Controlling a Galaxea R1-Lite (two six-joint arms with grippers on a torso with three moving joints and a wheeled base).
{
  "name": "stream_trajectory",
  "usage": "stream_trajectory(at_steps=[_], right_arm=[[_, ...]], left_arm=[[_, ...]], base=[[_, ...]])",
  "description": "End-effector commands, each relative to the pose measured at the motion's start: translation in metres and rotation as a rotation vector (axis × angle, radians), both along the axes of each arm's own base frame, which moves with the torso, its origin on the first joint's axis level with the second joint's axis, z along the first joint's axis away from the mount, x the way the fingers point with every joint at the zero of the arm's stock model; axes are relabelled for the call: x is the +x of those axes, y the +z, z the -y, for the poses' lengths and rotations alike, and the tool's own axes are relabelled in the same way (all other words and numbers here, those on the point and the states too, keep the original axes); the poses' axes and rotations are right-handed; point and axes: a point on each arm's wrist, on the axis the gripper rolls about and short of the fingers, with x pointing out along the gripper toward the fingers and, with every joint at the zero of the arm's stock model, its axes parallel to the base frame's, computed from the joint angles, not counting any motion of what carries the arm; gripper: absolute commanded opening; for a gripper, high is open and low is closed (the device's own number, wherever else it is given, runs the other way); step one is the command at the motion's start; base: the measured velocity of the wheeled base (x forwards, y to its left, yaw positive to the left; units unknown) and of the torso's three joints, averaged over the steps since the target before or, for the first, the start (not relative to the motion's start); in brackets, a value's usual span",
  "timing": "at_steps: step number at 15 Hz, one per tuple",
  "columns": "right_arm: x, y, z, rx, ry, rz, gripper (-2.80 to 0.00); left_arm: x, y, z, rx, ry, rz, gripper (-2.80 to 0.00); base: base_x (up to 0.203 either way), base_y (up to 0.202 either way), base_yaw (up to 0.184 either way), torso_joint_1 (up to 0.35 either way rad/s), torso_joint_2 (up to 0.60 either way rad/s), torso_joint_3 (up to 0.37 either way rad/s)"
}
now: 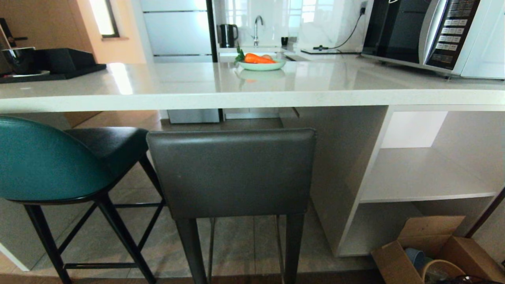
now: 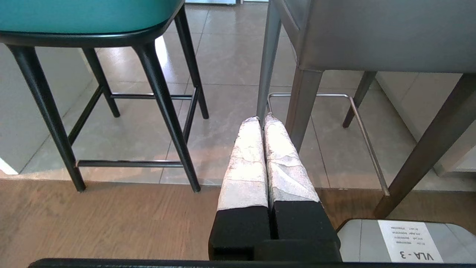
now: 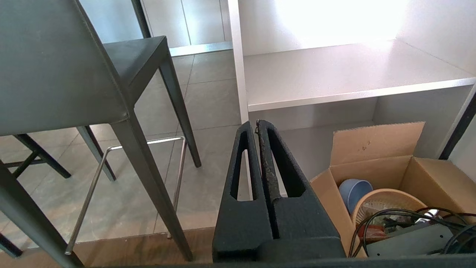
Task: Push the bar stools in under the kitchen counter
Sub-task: Pull the gray chair out from under the dining table
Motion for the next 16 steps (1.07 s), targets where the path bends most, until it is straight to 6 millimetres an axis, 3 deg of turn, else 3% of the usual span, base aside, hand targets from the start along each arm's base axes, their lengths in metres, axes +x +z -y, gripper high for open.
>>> stream_trajectory(at_steps=[1,10,16], right_arm=[[0.0021,-0.0075,0.0,0.001,0.0,-0.025,-2.8],[0.0021,-0.0077,0.0,-0.001,0.0,-0.027,-2.8],[0.0021,-0.0075,0.0,0.0,0.0,-0.025,-2.8]], left_arm=[[-0.0001,-0.0001,0.0,0.0,0.001,0.0,-2.8],[-0.0001,-0.0001,0.0,0.0,0.001,0.0,-2.8],[-0.0001,-0.0001,0.0,-0.001,0.0,0.0,-2.8]], base=[[0.0,0.0,0.0,0.0,0.0,0.0],[0.0,0.0,0.0,0.0,0.0,0.0],[0.0,0.13,-0.004,0.002,0.0,0.004]])
